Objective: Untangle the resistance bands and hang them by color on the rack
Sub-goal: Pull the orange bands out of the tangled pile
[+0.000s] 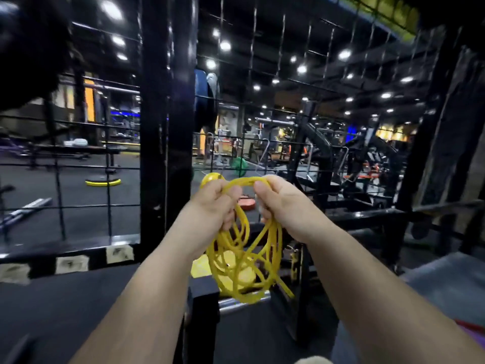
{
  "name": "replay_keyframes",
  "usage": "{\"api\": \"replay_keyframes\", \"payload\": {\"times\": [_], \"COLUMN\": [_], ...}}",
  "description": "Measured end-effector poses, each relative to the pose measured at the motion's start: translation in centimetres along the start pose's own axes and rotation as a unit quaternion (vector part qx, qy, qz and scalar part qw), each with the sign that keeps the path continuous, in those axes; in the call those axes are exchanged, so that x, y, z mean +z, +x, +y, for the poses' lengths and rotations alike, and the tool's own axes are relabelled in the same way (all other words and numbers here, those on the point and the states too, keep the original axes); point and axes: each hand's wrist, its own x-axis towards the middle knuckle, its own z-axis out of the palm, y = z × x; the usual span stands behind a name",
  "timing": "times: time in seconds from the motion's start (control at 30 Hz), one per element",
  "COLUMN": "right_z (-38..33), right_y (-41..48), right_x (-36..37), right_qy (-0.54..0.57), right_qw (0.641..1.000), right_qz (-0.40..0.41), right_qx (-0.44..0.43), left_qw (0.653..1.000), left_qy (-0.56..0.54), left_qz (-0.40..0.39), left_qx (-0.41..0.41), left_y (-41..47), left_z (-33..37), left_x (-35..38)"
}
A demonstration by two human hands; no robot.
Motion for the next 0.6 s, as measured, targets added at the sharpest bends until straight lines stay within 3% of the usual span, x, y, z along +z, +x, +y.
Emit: {"api": "replay_keyframes", "payload": {"times": [0.13,0.27,0.43,0.6], "right_z": [-1.4,-2.4,-1.5,0.4], "right_y": [2.7,4.7,7.2,9.0], "right_x": [1.9,3.1,3.9,4.5], "right_qy": [-0.123,-0.124,-0.111,-0.116], "right_qw": [0.990,0.984,0.982,0.988], "right_qz": [0.057,0.093,0.124,0.105], "right_qx": [-0.048,-0.089,-0.085,-0.002], "left_qw": [0.987,0.955,0.904,0.883], "left_qy": [0.105,0.194,0.340,0.396], "left_qz": [0.123,0.218,0.249,0.244], "left_qx": [0.027,0.058,0.063,0.061], "left_y": [0.7,1.6,3.0,3.1], "left_z": [0.2,1.4,1.2,0.6], "left_x": [-1.8,-2.0,-2.1,-1.8]}}
